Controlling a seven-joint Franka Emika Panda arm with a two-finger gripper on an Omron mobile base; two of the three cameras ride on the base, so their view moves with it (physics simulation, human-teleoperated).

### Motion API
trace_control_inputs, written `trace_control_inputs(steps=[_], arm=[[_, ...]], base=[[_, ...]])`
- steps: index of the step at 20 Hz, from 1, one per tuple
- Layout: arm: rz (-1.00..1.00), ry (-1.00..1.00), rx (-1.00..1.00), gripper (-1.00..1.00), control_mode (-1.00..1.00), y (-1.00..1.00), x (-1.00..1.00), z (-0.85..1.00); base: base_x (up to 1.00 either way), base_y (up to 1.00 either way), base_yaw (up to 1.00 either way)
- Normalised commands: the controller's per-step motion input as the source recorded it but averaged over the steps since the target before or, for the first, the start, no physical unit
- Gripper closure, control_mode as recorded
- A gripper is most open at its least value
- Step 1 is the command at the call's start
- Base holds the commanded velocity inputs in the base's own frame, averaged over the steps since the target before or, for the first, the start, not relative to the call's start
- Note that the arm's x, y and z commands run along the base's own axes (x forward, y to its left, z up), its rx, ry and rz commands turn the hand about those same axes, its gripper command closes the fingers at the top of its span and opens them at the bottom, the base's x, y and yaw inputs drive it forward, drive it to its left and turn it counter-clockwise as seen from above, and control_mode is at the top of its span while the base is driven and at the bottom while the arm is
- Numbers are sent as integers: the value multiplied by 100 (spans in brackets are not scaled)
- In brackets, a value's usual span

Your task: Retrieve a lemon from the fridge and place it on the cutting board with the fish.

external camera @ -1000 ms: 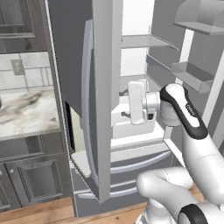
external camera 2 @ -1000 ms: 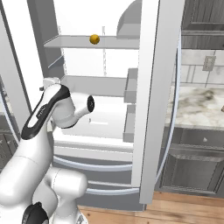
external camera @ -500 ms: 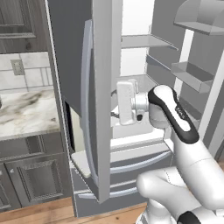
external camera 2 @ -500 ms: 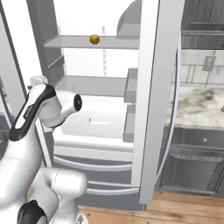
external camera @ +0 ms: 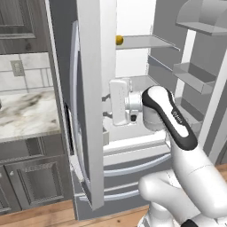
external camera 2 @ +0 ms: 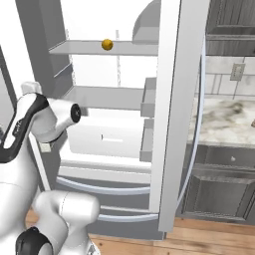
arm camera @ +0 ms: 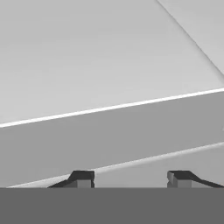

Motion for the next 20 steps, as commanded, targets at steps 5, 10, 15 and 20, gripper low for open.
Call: trace_control_inputs(steps=[5,10,15,20], arm=[[0,6,-4,-100,-100,75,-24,0],[0,4,-3,-100,-100,46,-22,0],[0,5,-5,-100,-100,9,-5,7],[-7,10,-8,-100,-100,-36,-9,18]], base=[[0,0,0],[0,0,0],[0,0,0],[0,0,0]])
